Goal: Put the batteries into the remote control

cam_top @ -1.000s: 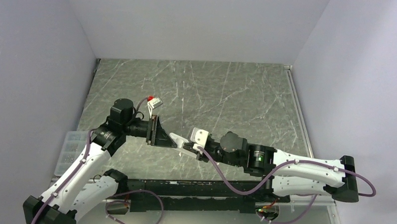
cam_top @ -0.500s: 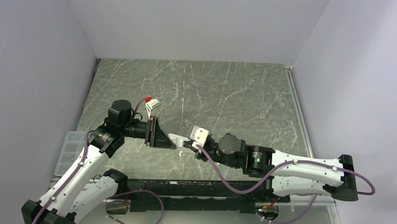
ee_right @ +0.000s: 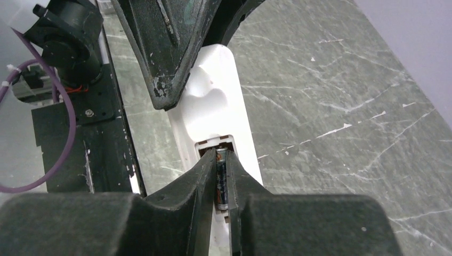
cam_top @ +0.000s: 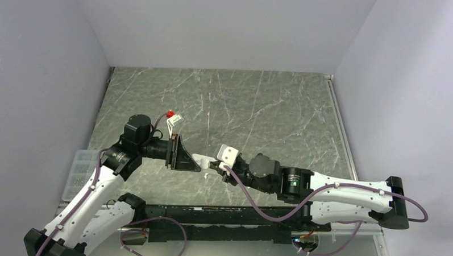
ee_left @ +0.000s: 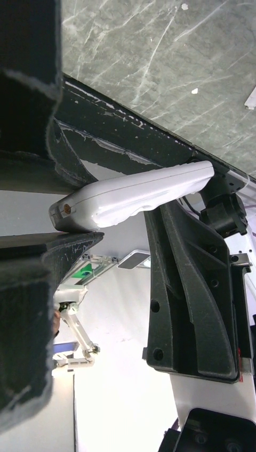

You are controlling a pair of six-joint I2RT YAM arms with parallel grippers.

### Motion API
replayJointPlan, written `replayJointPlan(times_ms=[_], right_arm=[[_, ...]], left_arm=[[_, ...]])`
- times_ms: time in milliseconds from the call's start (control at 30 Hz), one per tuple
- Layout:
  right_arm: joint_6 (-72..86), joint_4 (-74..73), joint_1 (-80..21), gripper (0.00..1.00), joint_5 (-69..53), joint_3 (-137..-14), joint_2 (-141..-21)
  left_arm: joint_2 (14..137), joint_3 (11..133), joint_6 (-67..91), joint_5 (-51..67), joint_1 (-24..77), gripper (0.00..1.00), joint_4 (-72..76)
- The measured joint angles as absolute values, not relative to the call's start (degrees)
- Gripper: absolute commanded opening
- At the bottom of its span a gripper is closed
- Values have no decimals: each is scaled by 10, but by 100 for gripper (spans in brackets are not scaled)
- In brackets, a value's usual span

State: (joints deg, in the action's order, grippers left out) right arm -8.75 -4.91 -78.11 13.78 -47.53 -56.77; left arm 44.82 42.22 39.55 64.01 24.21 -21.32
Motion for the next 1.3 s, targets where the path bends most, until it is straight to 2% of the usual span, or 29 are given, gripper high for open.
replayJointPlan(times_ms=[267, 733, 1033, 1300], right_arm=[[-90, -95, -774, 31, 146, -451, -524], [-82, -81, -771, 38, 135, -418, -456], [-74, -115, -754, 46, 192, -401, -425], [-6, -155, -754, 56, 248, -399, -422]], left_arm=[[448, 441, 342, 635, 245, 0, -270], [448, 444, 318, 649, 257, 0, -270], [476, 448, 300, 668, 262, 0, -308], [544, 440, 309, 652, 262, 0, -293]])
